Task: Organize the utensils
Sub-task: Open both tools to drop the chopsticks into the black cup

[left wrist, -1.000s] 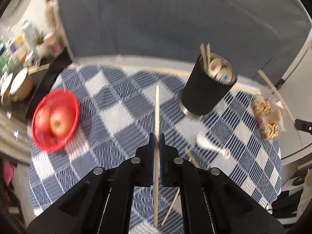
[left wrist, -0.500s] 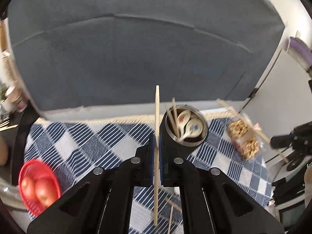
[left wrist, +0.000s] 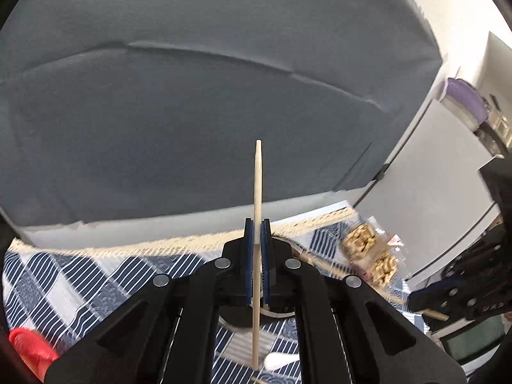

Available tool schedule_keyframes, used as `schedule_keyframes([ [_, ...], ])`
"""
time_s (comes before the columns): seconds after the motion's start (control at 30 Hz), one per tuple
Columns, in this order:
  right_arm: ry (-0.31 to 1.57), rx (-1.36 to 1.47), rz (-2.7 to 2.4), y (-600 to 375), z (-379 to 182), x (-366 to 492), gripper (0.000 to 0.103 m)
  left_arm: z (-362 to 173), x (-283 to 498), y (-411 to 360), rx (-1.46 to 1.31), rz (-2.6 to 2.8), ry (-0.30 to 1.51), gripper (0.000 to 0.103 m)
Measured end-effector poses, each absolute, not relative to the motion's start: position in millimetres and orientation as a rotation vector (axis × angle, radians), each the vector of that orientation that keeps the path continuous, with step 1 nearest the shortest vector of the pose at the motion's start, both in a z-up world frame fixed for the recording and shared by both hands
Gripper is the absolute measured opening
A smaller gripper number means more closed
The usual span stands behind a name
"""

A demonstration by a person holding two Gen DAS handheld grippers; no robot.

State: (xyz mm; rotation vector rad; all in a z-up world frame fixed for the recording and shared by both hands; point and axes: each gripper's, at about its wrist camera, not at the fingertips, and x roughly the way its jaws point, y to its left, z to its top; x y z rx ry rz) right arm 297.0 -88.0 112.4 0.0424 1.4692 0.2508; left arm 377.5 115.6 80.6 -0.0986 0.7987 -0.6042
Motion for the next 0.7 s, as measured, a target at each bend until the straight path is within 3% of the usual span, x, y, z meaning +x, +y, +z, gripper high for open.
schedule_keyframes([
  [0.7, 1.697, 0.242, 0.243, -76.3, 53.0, 339.4, 0.005, 44.9, 410.5, 86.4, -0.126, -0.760, 0.723, 0.005],
])
